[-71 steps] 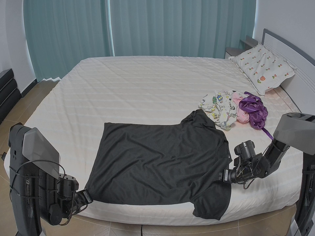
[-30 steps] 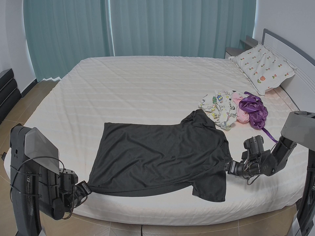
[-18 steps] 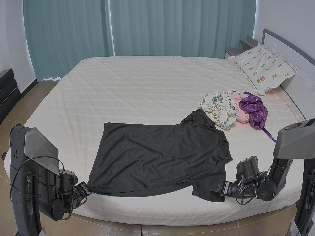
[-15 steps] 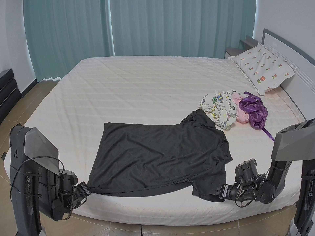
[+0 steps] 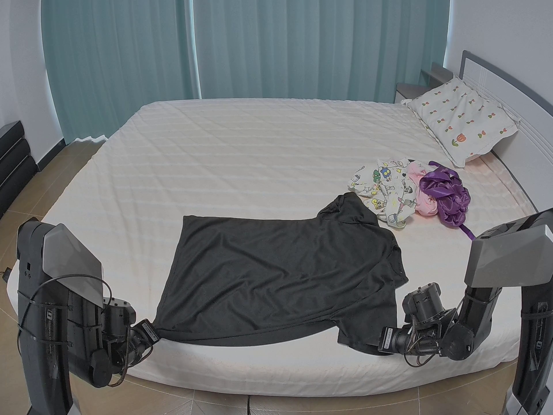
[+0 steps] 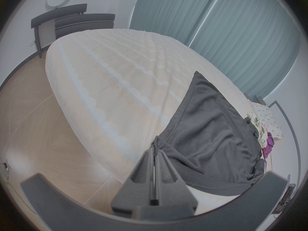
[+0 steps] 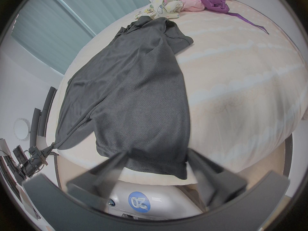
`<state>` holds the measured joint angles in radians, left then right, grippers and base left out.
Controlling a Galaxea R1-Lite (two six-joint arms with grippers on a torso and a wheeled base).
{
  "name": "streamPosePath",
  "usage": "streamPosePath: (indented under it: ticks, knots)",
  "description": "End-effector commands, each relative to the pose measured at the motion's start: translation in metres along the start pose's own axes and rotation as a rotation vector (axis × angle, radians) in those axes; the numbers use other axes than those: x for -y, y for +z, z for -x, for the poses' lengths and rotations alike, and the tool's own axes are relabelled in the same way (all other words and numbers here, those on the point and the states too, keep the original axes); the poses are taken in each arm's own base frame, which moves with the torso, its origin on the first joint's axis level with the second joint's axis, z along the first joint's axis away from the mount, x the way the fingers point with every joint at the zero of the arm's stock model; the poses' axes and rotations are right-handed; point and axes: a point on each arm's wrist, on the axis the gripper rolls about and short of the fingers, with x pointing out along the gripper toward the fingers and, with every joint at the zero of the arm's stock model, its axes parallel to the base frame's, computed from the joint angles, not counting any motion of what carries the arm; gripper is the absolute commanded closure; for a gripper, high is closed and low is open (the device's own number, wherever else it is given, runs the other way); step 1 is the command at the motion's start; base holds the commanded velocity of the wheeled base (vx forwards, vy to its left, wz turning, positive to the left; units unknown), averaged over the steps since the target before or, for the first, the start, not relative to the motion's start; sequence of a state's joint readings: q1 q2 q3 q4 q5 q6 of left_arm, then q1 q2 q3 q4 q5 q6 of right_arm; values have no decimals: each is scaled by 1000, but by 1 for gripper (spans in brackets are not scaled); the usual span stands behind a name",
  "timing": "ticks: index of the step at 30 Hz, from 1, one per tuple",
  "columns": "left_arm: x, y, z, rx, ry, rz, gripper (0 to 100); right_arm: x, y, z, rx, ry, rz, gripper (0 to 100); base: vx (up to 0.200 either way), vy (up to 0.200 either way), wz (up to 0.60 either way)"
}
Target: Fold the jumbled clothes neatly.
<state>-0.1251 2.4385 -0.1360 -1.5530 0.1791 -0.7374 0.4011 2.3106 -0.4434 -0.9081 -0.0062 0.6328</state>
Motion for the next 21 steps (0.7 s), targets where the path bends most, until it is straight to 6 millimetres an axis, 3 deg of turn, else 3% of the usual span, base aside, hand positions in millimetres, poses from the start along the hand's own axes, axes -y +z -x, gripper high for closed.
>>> streamPosePath:
  ticks: [1, 9, 14, 21]
  knots:
    - [1, 1, 0, 10, -8, 3, 100, 2, -3, 1, -11, -10, 0, 100, 0, 0, 0]
    - [2, 2, 3, 16, -12, -1, 100, 22, 0, 36, 2, -31, -47, 100, 0, 0, 0]
    - [9, 14, 22, 60, -57, 3, 100, 30, 2, 72, 36, 4, -70, 100, 0, 0, 0]
    - [3, 13, 45, 48, -42, -88, 100, 34, -8, 110, 60, 14, -58, 100, 0, 0, 0]
